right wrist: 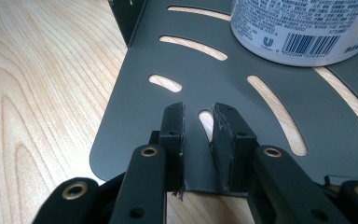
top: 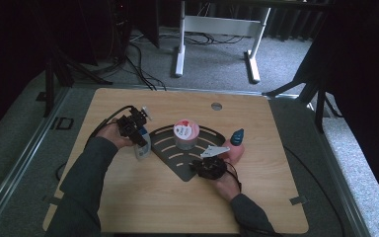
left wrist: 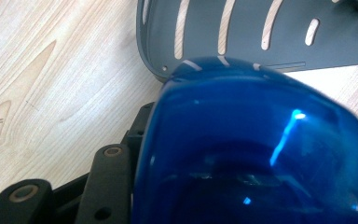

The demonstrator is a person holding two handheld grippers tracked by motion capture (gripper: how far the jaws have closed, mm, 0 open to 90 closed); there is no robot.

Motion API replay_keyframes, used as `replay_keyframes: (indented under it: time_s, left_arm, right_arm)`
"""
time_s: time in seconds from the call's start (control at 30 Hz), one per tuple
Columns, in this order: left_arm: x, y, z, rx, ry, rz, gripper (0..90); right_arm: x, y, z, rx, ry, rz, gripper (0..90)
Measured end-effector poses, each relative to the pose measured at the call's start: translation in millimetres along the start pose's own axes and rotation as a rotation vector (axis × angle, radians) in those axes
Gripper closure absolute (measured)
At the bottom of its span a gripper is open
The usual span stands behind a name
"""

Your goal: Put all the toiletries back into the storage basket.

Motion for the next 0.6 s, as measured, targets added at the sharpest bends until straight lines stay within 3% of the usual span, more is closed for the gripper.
replay_keyframes:
  time_s: [0.17, 0.6]
  left_arm:
    - [0.5, 1.9, -0.5, 0.029, -0.005, 0.012, 55.0]
    - [-2.7, 9.2, -2.8, 0.042, -0.028, 0.048, 55.3]
  right_arm:
    - [0.0, 0.0, 0.0, 0.0, -0.001, 0.001, 74.1]
    - [0.0, 0.1, 0.0, 0.001, -0.001, 0.002, 74.2]
Point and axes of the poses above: each handheld gripper's, and its own axes: z roughly forward along the jaws, x roughly out of its top, y roughly to its right, the point moved 6 cm from there along z, roughly forward along the jaws, and after that the axes turned 5 degrees about z, right-handed, at the moved point
